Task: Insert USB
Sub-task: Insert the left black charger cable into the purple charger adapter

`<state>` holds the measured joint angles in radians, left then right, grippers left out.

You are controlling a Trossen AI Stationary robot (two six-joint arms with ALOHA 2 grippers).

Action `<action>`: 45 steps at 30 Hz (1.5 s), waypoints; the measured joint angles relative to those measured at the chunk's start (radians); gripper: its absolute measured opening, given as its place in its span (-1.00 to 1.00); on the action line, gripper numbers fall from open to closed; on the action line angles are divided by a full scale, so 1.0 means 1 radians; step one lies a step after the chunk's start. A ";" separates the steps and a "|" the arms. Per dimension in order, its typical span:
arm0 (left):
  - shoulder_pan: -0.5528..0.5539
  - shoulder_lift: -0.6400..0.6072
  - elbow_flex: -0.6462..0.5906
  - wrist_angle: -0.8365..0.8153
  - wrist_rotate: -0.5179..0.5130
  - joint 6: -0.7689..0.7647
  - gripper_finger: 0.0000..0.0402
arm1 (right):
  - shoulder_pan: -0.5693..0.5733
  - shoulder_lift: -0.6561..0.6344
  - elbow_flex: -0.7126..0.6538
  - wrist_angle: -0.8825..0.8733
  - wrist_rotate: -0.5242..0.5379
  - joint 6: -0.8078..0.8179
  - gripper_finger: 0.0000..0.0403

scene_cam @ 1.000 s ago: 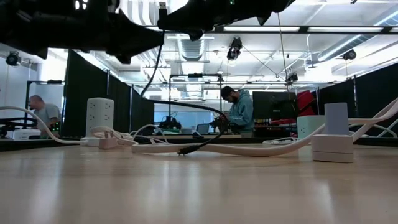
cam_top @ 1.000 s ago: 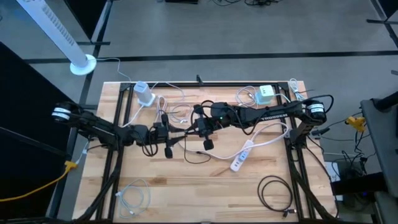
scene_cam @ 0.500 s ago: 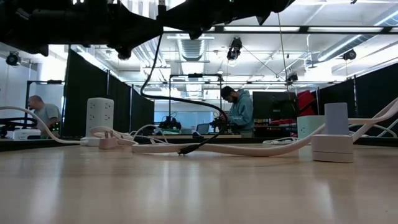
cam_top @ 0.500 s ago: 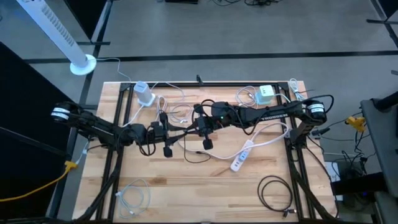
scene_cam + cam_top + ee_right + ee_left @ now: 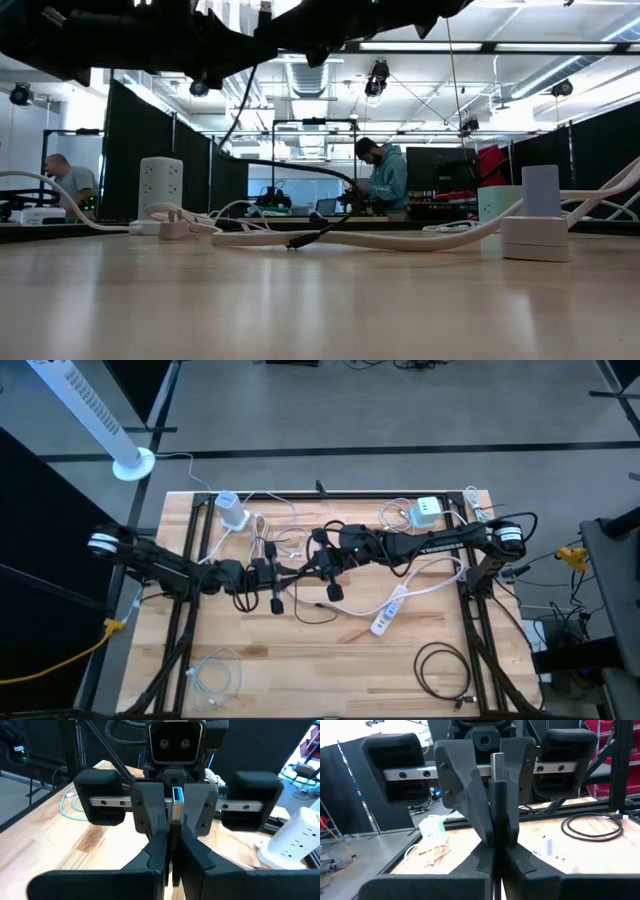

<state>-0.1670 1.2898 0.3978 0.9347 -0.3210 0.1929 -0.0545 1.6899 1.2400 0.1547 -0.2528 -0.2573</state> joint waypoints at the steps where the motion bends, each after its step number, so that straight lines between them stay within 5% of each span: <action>1: 0.000 -0.008 0.002 -0.016 -0.009 0.018 -0.99 | 0.000 -0.006 0.000 -0.015 0.001 0.002 -0.85; 7: -0.001 -0.017 0.001 -0.065 -0.105 0.295 -0.99 | 0.000 -0.019 -0.002 -0.049 -0.009 0.055 -0.37; 12: -0.032 -0.018 0.002 -0.114 -0.294 0.792 -1.00 | 0.000 -0.039 -0.002 -0.223 -0.066 0.032 -0.05; 16: -0.045 -0.018 0.015 -0.136 -0.505 1.012 -1.00 | 0.000 -0.072 -0.003 -0.331 -0.071 0.068 0.08; 22: -0.063 0.006 0.095 -0.180 -0.526 1.343 -1.00 | -0.028 -0.082 -0.003 -0.351 -0.070 0.376 0.15; 26: -0.071 0.026 0.168 -0.266 -0.526 1.412 -1.00 | -0.080 -0.099 -0.003 -0.366 -0.087 0.584 0.12; 34: -0.118 0.104 0.245 -0.290 -0.532 1.526 -1.00 | -0.148 -0.106 -0.002 -0.348 -0.367 0.839 0.02; 45: -0.141 0.219 0.290 -0.280 -0.575 1.397 -1.00 | -0.142 -0.110 -0.002 -0.458 -0.436 0.700 0.02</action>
<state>-0.3080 1.5089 0.6880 0.6550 -0.8959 1.5899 -0.1968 1.5799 1.2377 -0.3038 -0.6884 0.4424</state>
